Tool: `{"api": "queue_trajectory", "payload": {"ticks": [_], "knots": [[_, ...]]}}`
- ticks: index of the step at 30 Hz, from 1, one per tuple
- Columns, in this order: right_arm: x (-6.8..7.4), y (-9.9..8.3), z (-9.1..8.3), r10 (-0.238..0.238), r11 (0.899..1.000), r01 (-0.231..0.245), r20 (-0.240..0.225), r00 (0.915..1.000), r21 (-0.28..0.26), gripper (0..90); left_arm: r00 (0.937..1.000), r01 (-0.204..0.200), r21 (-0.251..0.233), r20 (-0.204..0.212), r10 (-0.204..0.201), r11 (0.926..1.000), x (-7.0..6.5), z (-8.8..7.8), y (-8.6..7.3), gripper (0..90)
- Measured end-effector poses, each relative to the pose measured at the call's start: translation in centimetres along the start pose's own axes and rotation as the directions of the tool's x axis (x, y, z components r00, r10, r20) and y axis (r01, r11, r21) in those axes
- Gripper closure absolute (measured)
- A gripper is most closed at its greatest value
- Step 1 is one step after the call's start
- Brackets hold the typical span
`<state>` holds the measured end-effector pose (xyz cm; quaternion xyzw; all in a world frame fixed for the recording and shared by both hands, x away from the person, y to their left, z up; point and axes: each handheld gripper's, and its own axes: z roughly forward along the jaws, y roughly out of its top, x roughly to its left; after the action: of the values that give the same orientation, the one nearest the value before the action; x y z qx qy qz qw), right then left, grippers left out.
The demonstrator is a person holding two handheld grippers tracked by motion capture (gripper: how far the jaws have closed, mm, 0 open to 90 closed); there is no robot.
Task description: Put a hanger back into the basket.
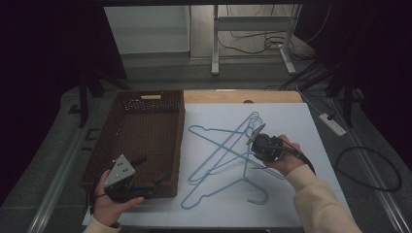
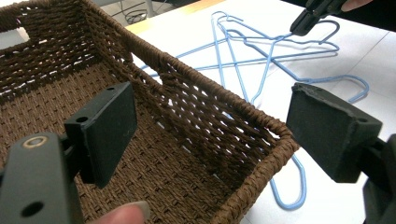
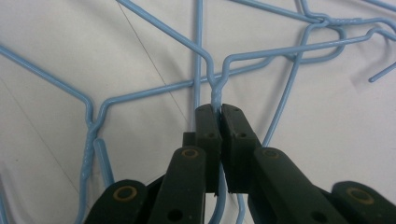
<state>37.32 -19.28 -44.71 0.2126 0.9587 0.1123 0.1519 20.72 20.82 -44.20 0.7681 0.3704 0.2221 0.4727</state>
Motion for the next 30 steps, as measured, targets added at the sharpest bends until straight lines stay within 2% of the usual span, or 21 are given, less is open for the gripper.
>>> {"api": "queue_trajectory", "payload": {"ticks": [8,15,19,24,30], "knots": [[-0.2,-0.1,-0.6,0.006,1.0,-0.006,-0.009,0.9999,-0.017,86.3,0.9999,-0.015,-0.009,0.007,0.015,0.9998,-0.8,-0.2,1.0,17.0],[-0.3,0.0,-0.9,0.002,1.0,-0.002,-0.011,0.9999,-0.029,86.3,0.9996,-0.022,0.004,0.016,0.022,0.9998,-1.9,0.4,2.4,17.9],[-0.5,0.2,-1.2,0.01,0.999,-0.01,-0.021,0.9997,-0.03,86.4,0.9992,-0.02,0.032,0.036,0.018,0.9993,-2.5,1.0,3.3,18.4],[-0.5,0.5,-1.7,0.007,0.999,-0.009,-0.03,0.9995,-0.046,86.3,0.9952,-0.062,0.053,0.078,0.058,0.9967,-4.2,1.9,4.3,18.3],[-0.5,0.6,-2.1,0.002,0.998,-0.003,-0.025,0.9997,-0.056,86.3,0.9927,-0.077,0.068,0.097,0.071,0.9947,-5.0,3.1,4.9,18.4]]}}
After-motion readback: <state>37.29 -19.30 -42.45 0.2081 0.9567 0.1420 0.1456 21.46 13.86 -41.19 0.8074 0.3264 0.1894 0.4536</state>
